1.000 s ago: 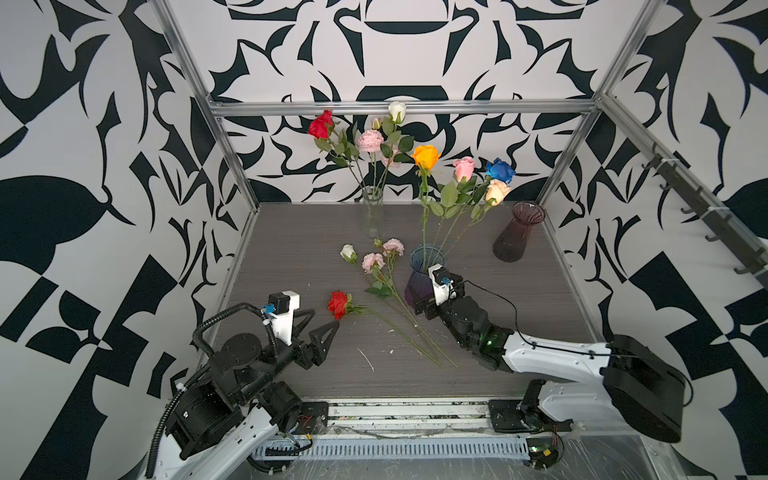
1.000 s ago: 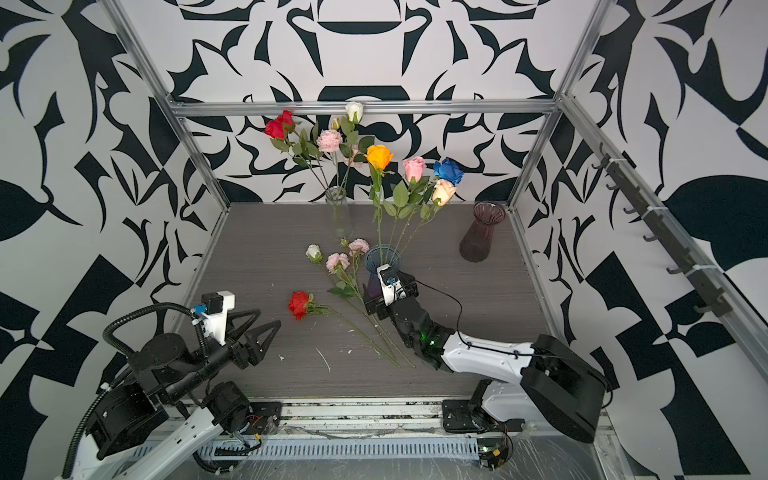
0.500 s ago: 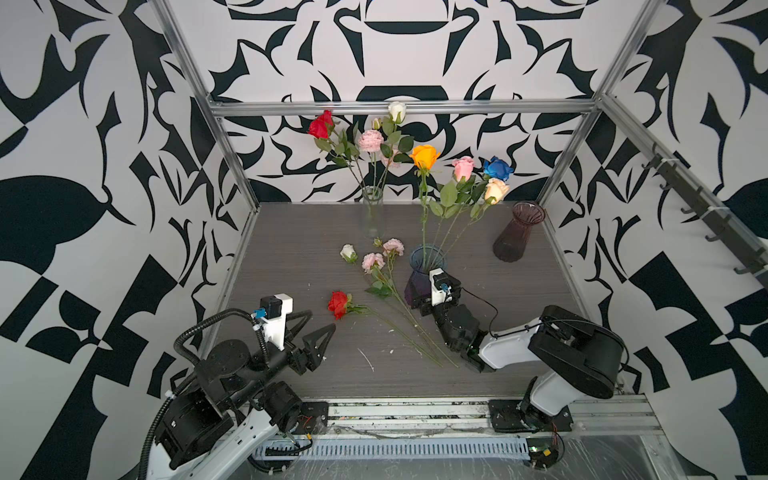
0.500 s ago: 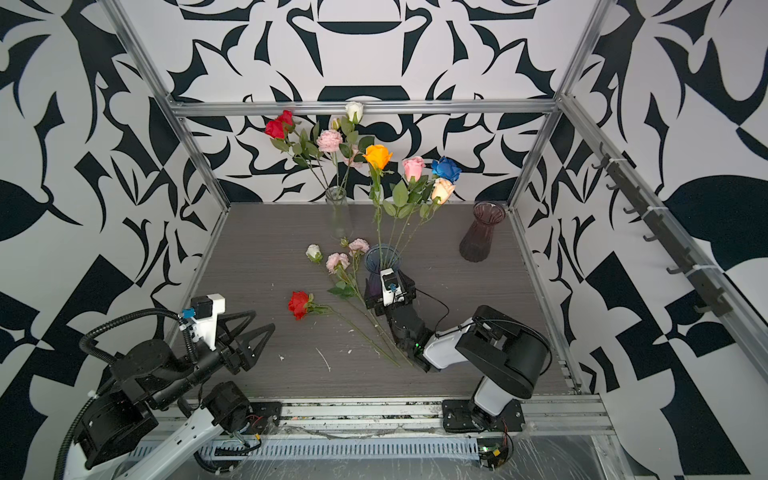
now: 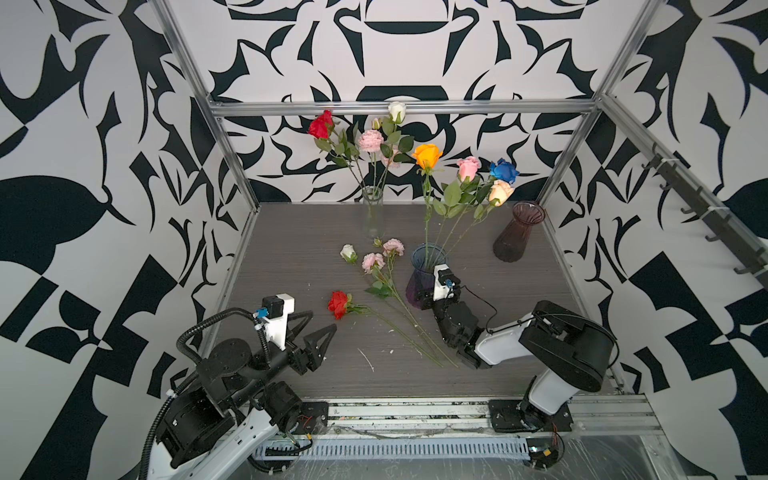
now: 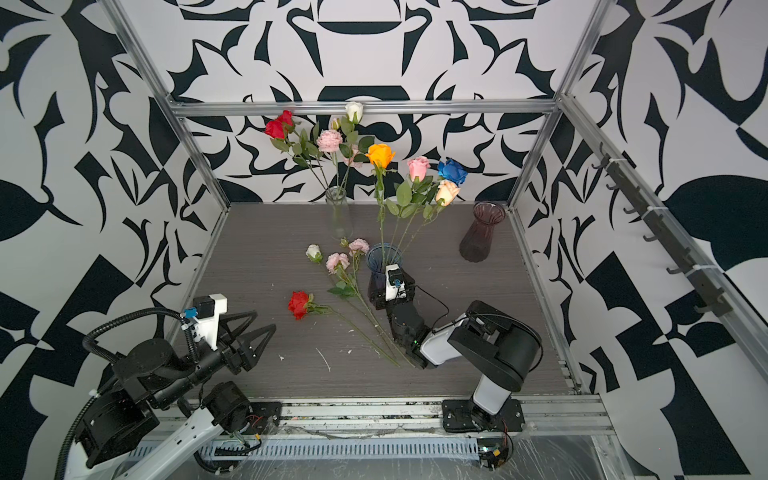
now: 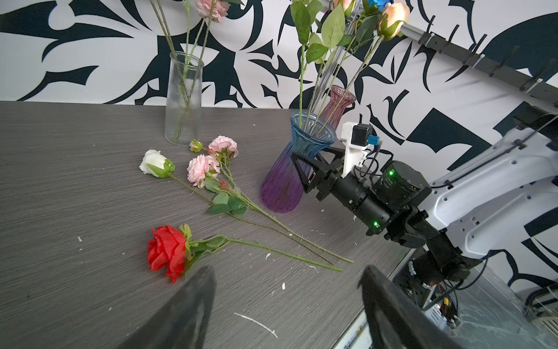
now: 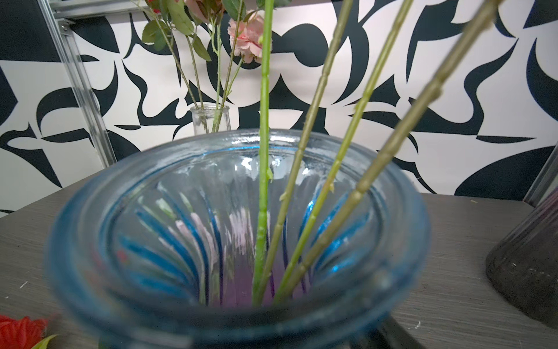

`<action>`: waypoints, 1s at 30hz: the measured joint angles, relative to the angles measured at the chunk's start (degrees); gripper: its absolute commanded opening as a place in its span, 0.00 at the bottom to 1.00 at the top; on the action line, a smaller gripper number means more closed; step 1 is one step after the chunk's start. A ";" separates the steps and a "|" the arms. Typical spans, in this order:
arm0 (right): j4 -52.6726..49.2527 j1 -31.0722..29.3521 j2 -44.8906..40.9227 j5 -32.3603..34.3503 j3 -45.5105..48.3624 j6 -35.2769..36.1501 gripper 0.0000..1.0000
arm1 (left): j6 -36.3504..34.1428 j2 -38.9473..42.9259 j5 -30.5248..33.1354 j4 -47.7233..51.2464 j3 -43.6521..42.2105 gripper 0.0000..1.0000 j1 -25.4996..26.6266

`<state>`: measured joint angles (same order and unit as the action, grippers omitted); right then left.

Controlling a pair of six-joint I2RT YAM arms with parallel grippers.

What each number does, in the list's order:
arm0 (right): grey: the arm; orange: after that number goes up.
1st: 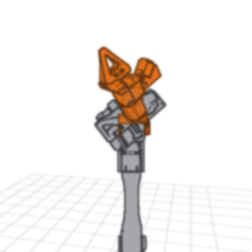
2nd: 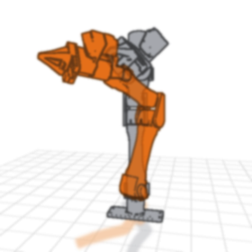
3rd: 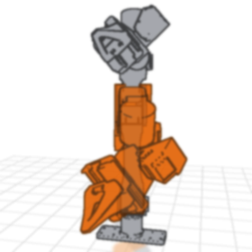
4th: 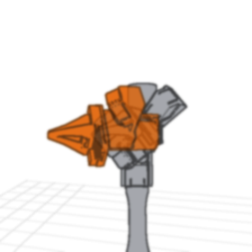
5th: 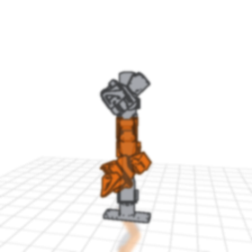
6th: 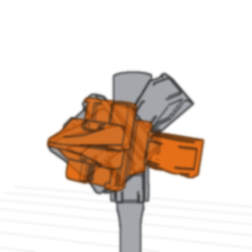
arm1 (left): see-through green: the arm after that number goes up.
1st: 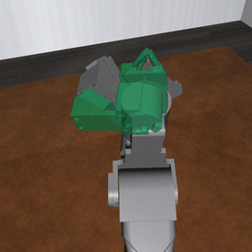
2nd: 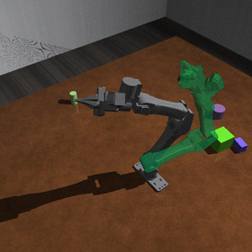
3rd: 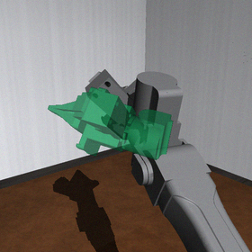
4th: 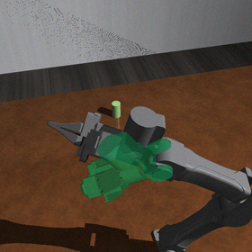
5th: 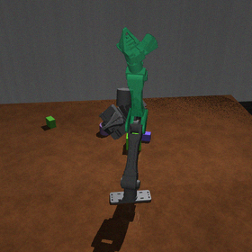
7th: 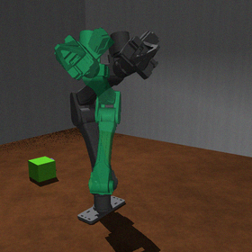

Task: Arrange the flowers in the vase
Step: 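Grip the blue-and-purple vase rim with the right gripper and slide it farther away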

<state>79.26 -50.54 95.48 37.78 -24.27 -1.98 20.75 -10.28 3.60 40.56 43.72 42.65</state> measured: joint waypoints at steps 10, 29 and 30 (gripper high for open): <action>0.50 2.60 0.70 0.55 -0.37 -0.83 0.73 | 0.04 -0.07 0.02 0.02 -0.02 0.80 0.00; 2.54 16.65 7.76 -12.72 -6.29 -0.94 0.75 | 0.70 1.99 0.24 2.80 0.31 0.81 0.00; 2.34 17.46 8.13 -13.64 -6.88 -1.07 0.75 | 0.70 2.01 0.24 2.86 0.31 0.81 0.00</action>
<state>81.60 -33.08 103.61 24.14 -31.16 -3.05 21.45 -8.27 3.84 43.42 44.03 42.65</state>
